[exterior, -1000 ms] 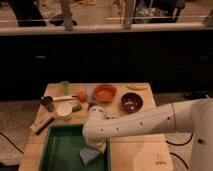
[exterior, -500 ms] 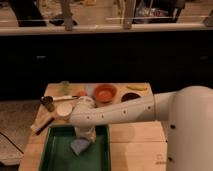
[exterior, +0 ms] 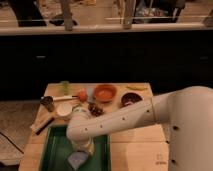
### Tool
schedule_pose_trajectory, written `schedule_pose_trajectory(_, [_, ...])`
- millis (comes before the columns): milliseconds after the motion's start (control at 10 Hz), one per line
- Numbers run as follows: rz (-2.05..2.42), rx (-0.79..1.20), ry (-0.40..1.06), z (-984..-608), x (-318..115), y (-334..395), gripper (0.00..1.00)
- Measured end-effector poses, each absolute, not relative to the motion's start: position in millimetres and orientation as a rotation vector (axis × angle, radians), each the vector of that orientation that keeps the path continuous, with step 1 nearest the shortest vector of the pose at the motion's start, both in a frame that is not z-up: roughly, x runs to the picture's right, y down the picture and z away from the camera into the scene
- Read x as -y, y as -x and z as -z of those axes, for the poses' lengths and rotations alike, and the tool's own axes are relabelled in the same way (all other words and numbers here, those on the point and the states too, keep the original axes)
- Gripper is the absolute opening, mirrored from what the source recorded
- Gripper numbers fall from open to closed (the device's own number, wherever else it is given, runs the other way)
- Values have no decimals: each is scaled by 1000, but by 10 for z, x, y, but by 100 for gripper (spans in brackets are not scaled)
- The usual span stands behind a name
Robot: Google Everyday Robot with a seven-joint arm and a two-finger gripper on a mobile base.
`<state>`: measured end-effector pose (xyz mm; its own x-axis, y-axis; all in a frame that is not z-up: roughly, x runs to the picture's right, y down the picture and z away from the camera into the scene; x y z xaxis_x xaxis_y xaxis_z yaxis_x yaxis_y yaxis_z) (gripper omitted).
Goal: Wipe tray with sponge
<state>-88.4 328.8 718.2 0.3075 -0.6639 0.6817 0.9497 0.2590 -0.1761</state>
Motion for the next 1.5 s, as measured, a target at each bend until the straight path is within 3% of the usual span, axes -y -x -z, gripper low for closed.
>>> schedule_pose_trajectory(300, [1093,491,620,-7214,-3228,547,2])
schedule_pose_trajectory(600, [1063,452,563,-7458,-2843,478,2])
schedule_pose_trajectory(900, [1126,476,517,-7580,-2637,779,2])
schedule_pose_trajectory(1500, [1281,581,512,-7211,-3100,1119,2])
